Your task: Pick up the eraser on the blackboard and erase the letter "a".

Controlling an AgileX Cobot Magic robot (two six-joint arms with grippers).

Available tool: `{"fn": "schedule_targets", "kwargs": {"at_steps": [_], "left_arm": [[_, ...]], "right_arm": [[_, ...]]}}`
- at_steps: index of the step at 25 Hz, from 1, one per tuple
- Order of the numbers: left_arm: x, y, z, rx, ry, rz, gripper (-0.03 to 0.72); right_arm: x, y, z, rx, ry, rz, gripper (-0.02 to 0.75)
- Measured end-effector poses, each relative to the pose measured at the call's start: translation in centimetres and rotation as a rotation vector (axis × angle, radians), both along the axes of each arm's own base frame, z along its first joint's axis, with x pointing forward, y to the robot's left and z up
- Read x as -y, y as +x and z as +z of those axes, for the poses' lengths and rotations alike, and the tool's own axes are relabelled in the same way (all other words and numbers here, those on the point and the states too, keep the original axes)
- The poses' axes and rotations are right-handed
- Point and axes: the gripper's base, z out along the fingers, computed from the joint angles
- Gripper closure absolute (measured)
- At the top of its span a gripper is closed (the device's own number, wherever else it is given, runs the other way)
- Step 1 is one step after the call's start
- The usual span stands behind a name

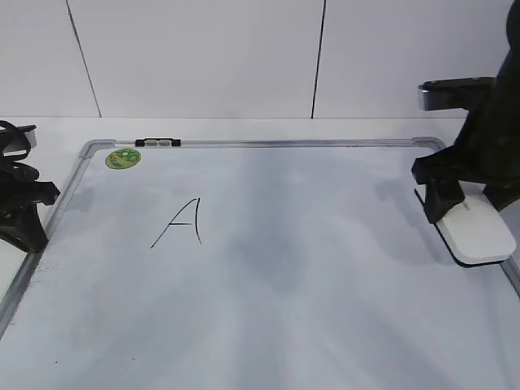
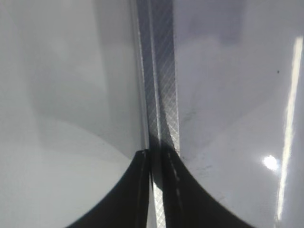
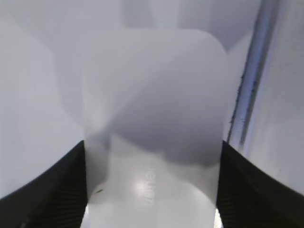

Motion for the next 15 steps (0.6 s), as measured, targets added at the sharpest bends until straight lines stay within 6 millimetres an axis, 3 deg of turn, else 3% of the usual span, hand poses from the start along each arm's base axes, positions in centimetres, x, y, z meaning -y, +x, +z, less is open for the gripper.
{"fn": "schedule_targets", "kwargs": {"at_steps": [6, 15], "left_arm": [[0.0, 0.0, 0.0, 0.0, 0.0, -0.001, 0.643], [0.0, 0.0, 0.0, 0.0, -0.001, -0.001, 0.642]], "right_arm": [[4.0, 0.9, 0.0, 0.032, 0.008, -0.131, 0.164], [4.5, 2.1, -2.3, 0.022, 0.01, -0.153, 0.164]]}}
